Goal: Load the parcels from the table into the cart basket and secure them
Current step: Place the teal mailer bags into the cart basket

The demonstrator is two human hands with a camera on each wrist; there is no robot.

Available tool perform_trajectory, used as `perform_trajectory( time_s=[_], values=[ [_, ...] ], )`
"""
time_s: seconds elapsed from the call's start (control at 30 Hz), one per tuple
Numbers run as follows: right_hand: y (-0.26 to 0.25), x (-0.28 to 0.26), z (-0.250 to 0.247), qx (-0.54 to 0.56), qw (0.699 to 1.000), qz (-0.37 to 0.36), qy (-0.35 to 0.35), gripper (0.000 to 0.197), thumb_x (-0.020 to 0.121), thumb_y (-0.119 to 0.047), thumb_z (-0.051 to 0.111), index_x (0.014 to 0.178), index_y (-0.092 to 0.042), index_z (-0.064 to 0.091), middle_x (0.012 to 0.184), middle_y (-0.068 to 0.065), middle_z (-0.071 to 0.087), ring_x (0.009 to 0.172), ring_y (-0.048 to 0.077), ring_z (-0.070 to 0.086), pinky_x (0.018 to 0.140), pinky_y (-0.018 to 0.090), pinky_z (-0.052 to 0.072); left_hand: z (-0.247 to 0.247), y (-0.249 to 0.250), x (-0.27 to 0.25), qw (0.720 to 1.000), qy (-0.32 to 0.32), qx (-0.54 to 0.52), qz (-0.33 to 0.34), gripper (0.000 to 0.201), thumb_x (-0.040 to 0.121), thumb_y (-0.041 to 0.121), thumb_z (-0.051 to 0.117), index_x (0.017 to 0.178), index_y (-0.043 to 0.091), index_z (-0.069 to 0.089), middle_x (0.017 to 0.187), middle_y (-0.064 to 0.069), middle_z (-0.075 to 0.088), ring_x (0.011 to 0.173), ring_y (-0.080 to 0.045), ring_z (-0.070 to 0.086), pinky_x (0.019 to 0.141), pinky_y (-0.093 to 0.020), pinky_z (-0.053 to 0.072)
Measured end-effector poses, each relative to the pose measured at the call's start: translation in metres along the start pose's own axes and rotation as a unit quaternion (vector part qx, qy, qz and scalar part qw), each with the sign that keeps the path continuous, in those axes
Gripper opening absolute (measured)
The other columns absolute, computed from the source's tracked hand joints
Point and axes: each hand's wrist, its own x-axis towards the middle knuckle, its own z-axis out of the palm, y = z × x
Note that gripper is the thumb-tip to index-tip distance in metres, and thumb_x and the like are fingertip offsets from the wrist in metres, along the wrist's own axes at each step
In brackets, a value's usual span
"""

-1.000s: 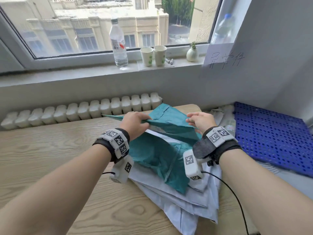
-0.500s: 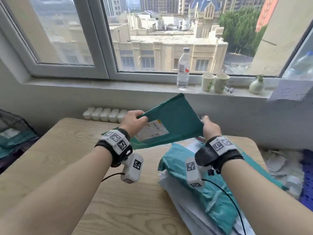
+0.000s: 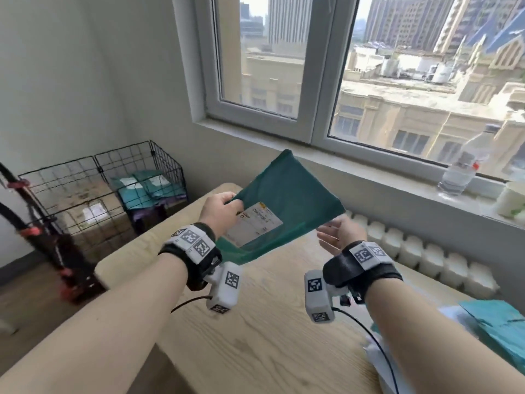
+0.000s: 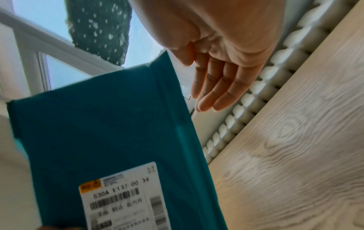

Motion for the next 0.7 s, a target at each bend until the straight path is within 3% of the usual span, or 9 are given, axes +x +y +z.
perform_trajectory(
  time_s=[0.07, 0.13, 0.2, 0.27, 0.33, 0.47, 0.53, 0.63, 0.7],
  values=[
    [0.006, -0.003, 0.039, -0.04, 0.999, -0.001, -0.033, 0.019, 0.1, -0.01, 0.034, 0.1, -0.009, 0.053, 0.071, 0.007, 0.061, 0.065, 0.018, 0.055, 0.061, 0.028, 0.046, -0.032, -0.014, 0.006, 0.999, 0.013, -0.032, -0.018, 0.018, 0.082, 0.011, 0.056, 0.07, 0.016, 0.068, 0.072, -0.005, 0.065, 0.067, -0.021, 0.055, 0.065, -0.03, 0.045],
    [0.015, -0.009, 0.084, -0.088, 0.994, -0.006, -0.07, 0.023, 0.099, -0.001, 0.033, 0.096, -0.011, 0.053, 0.072, 0.006, 0.059, 0.066, 0.017, 0.054, 0.061, 0.027, 0.046, -0.066, -0.029, 0.012, 0.996, 0.025, -0.071, -0.037, 0.02, 0.083, 0.008, 0.055, 0.068, 0.016, 0.066, 0.072, -0.006, 0.065, 0.066, -0.02, 0.054, 0.063, -0.025, 0.043],
    [0.027, -0.017, 0.132, -0.124, 0.989, -0.001, -0.085, 0.026, 0.096, 0.003, 0.036, 0.093, -0.012, 0.056, 0.081, 0.009, 0.058, 0.065, 0.016, 0.055, 0.053, 0.025, 0.05, -0.102, -0.046, 0.018, 0.991, 0.036, -0.114, -0.059, 0.022, 0.083, 0.006, 0.054, 0.067, 0.016, 0.064, 0.072, -0.005, 0.064, 0.067, -0.02, 0.052, 0.063, -0.025, 0.041],
    [0.041, -0.025, 0.184, -0.149, 0.983, -0.001, -0.107, 0.028, 0.093, 0.008, 0.04, 0.108, -0.009, 0.058, 0.083, 0.009, 0.059, 0.066, 0.016, 0.058, 0.047, 0.022, 0.052, -0.143, -0.065, 0.024, 0.981, 0.041, -0.167, -0.085, 0.02, 0.083, 0.004, 0.052, 0.069, 0.014, 0.063, 0.07, -0.006, 0.065, 0.067, -0.021, 0.053, 0.065, -0.029, 0.04],
    [0.056, -0.03, 0.238, -0.176, 0.975, -0.012, -0.135, 0.033, 0.091, 0.009, 0.044, 0.119, -0.003, 0.055, 0.083, 0.008, 0.059, 0.068, 0.017, 0.059, 0.053, 0.023, 0.053, -0.185, -0.087, 0.029, 0.973, 0.052, -0.201, -0.102, 0.017, 0.083, 0.005, 0.051, 0.073, 0.012, 0.063, 0.076, -0.01, 0.067, 0.071, -0.023, 0.055, 0.07, -0.033, 0.041],
    [0.082, -0.045, 0.344, -0.182, 0.969, 0.018, -0.166, 0.023, 0.091, 0.009, 0.047, 0.1, -0.011, 0.057, 0.083, 0.011, 0.063, 0.062, 0.017, 0.063, 0.044, 0.02, 0.052, -0.269, -0.123, 0.042, 0.968, 0.094, -0.206, -0.109, 0.007, 0.072, 0.016, 0.054, 0.075, 0.01, 0.057, 0.085, -0.015, 0.063, 0.079, -0.024, 0.055, 0.074, -0.038, 0.038],
    [0.097, -0.054, 0.39, -0.177, 0.967, 0.023, -0.184, 0.021, 0.093, 0.007, 0.044, 0.103, -0.01, 0.052, 0.074, 0.012, 0.058, 0.046, 0.015, 0.064, 0.04, 0.02, 0.05, -0.308, -0.147, 0.054, 0.965, 0.107, -0.206, -0.123, 0.021, 0.06, 0.027, 0.055, 0.074, 0.012, 0.054, 0.082, -0.015, 0.057, 0.077, -0.024, 0.052, 0.072, -0.039, 0.036],
    [0.115, -0.062, 0.448, -0.2, 0.959, 0.022, -0.197, 0.016, 0.095, 0.001, 0.046, 0.103, -0.011, 0.053, 0.072, 0.01, 0.058, 0.048, 0.016, 0.064, 0.049, 0.022, 0.054, -0.354, -0.182, 0.072, 0.954, 0.126, -0.228, -0.149, 0.03, 0.055, 0.03, 0.055, 0.079, 0.012, 0.053, 0.084, -0.014, 0.057, 0.078, -0.025, 0.052, 0.072, -0.038, 0.036],
    [0.121, -0.063, 0.48, -0.208, 0.956, 0.022, -0.206, 0.013, 0.095, -0.003, 0.046, 0.102, -0.012, 0.053, 0.073, 0.008, 0.06, 0.047, 0.013, 0.064, 0.052, 0.023, 0.054, -0.378, -0.185, 0.073, 0.944, 0.148, -0.242, -0.168, 0.024, 0.063, 0.024, 0.055, 0.082, 0.01, 0.054, 0.087, -0.016, 0.06, 0.078, -0.025, 0.056, 0.07, -0.035, 0.038]
  ],
)
